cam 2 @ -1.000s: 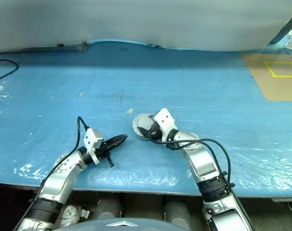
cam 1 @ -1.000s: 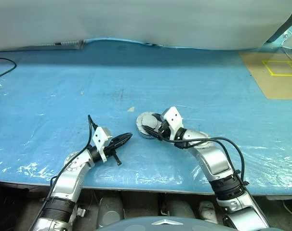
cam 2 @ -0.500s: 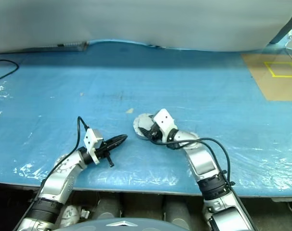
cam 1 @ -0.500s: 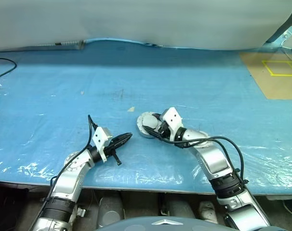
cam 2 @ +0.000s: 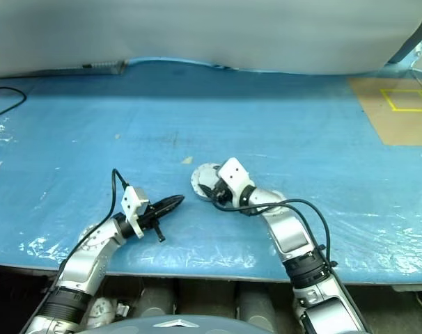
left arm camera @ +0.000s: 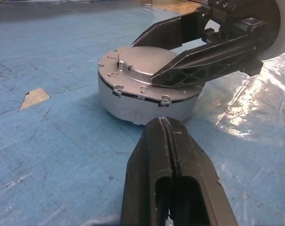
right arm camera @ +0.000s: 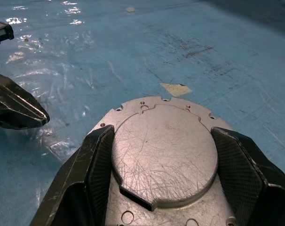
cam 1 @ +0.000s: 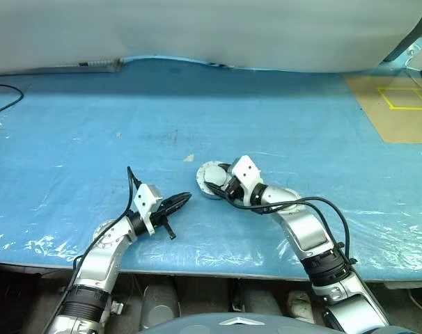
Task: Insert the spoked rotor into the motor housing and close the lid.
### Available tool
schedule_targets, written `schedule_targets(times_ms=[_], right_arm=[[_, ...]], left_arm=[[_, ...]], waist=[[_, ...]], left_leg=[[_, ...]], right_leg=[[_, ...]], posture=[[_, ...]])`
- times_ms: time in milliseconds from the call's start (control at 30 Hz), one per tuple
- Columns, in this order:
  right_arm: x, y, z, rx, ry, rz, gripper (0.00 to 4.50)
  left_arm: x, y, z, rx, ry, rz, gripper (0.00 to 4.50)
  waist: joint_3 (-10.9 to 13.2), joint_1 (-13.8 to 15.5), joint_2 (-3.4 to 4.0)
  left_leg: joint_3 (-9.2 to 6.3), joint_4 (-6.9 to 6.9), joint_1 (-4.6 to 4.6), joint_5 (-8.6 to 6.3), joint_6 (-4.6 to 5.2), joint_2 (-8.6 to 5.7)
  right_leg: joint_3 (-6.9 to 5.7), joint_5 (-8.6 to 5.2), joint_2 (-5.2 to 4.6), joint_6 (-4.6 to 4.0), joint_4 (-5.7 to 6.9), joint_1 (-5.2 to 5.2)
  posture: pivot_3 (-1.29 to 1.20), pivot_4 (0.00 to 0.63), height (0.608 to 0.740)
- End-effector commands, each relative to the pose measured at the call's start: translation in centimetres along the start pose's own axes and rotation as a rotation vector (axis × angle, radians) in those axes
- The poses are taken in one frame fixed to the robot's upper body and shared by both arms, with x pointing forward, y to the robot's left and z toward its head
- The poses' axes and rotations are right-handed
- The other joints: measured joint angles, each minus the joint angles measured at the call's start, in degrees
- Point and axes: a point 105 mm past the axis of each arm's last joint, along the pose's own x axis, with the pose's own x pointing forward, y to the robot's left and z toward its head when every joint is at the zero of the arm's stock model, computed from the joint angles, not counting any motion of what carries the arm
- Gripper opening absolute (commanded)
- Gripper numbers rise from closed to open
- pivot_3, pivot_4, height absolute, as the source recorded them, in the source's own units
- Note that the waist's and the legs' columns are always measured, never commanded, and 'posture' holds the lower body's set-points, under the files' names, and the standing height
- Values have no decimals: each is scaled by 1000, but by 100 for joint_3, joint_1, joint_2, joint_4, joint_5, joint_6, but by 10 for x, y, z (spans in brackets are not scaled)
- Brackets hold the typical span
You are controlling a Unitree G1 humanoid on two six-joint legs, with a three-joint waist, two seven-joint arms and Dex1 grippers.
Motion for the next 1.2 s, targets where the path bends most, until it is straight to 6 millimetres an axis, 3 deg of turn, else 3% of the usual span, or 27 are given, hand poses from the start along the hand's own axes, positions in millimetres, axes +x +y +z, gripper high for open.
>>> schedule_targets(times_ms=[33,800,1067,1200], right_arm=[[1,3,-9,-6,54,1,2934],[3,3,-26,32,172,-39,2934],[1,-2,-29,-127,164,-31,2934],[-1,-10,-32,-112,171,-51,2934]], left_arm=[[2,-2,6,23,-26,-12,0],[2,-1,9,26,-24,-12,0],[3,0,10,29,-23,-11,0],[2,0,9,30,-20,-10,0]], waist=[[0,0,0],[-3,-22,1],[-4,-22,2],[-4,-22,2]], left_leg=[[0,0,0,0,0,0],[0,0,8,0,0,-1],[0,0,9,0,0,-3],[0,0,9,0,0,-5]], right_leg=[[0,0,0,0,0,0],[3,0,0,0,3,9],[4,0,-1,1,2,17],[5,0,-2,1,2,17]], posture=[[0,150,740],[0,150,740],[0,150,740],[0,150,740]])
